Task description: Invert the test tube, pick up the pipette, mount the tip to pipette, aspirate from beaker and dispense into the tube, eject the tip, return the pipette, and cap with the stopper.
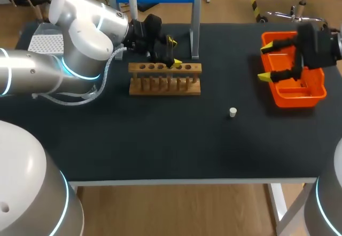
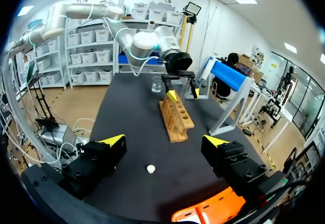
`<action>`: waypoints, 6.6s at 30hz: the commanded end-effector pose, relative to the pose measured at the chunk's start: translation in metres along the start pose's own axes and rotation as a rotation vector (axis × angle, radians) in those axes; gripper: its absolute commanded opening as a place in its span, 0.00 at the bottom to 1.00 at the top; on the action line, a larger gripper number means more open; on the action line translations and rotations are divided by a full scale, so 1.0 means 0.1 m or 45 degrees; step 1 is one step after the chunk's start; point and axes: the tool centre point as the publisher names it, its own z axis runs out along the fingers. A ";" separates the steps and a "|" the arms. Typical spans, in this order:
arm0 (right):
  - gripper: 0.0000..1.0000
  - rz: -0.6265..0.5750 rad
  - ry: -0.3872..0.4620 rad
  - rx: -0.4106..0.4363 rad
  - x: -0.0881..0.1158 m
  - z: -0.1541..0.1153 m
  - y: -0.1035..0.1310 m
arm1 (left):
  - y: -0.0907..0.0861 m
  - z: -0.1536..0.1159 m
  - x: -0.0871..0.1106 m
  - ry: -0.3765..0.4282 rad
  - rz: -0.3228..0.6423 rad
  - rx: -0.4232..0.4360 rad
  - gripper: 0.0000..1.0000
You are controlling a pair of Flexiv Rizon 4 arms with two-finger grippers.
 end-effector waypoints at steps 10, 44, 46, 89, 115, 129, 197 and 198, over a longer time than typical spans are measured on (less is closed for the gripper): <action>1.00 0.000 -0.005 0.002 0.03 -0.02 0.00 | -0.01 0.00 0.00 -0.001 -0.001 -0.004 1.00; 1.00 0.278 -0.054 0.063 0.53 0.59 -1.09 | -0.01 0.00 0.00 -0.001 -0.001 -0.004 1.00; 1.00 0.283 -0.055 0.068 0.56 0.63 -1.10 | -0.01 0.00 0.00 -0.001 -0.001 -0.004 1.00; 0.83 0.323 -0.071 0.178 0.44 1.32 -1.32 | -0.01 0.00 0.00 -0.001 -0.001 -0.004 1.00; 0.61 0.380 -0.103 0.194 0.42 1.44 -1.42 | -0.01 0.00 0.00 -0.001 -0.001 -0.004 1.00; 0.49 0.378 -0.135 0.209 0.38 1.47 -1.44 | -0.01 0.00 0.00 -0.001 -0.001 -0.004 1.00; 0.00 0.380 -0.198 0.102 0.12 0.83 -0.77 | -0.01 0.00 0.00 -0.001 -0.001 -0.004 1.00; 0.00 0.373 -0.197 0.086 0.11 0.77 -0.69 | -0.01 0.00 0.00 -0.001 -0.001 -0.004 1.00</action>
